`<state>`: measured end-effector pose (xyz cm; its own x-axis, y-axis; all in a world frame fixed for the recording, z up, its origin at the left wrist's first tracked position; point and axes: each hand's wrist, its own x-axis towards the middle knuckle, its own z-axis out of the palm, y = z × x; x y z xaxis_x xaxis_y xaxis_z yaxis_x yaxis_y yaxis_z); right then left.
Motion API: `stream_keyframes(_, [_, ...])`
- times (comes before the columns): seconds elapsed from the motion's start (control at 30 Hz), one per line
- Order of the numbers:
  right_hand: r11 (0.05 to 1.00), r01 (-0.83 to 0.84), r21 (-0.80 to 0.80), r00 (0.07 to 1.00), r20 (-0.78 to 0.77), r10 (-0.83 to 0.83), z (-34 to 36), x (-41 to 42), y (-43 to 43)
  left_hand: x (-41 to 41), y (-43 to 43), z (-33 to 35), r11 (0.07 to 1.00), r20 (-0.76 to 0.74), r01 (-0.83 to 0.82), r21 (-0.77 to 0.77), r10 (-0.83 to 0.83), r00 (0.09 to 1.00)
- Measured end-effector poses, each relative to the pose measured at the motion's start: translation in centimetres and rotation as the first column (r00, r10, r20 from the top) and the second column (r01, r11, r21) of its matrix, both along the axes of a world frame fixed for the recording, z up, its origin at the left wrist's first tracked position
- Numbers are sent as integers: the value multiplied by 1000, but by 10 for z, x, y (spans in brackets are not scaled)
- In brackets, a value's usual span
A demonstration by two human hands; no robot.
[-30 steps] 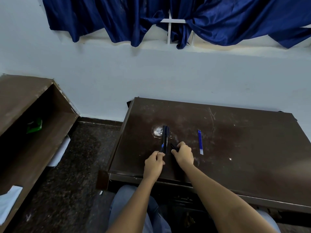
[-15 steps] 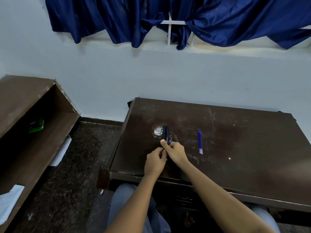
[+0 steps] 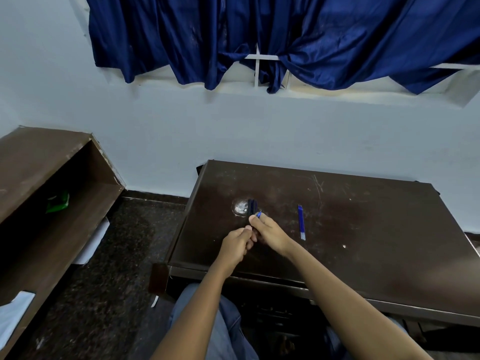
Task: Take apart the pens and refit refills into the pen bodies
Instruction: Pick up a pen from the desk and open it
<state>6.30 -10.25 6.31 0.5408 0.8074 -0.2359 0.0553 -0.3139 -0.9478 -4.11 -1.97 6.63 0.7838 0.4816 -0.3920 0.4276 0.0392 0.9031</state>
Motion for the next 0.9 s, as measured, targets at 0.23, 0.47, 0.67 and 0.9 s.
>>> stream_keyframes(0.23, [931,321,175,883,-411,-227,13,-8,1,2,-8,13,994,34,-106,19,105,994])
stream_keyframes(0.47, [917,359,174,842,-484,-238,18,-9,0,2,-9,18,993,51,-109,44,106,993])
stream_keyframes(0.67, [894,418,160,792,-547,-272,22,-7,-4,1,-9,18,993,47,-96,63,93,995])
stream_keyframes(0.9, [913,379,152,818,-517,-254,17,-3,-3,5,-9,15,995,48,-74,62,71,996])
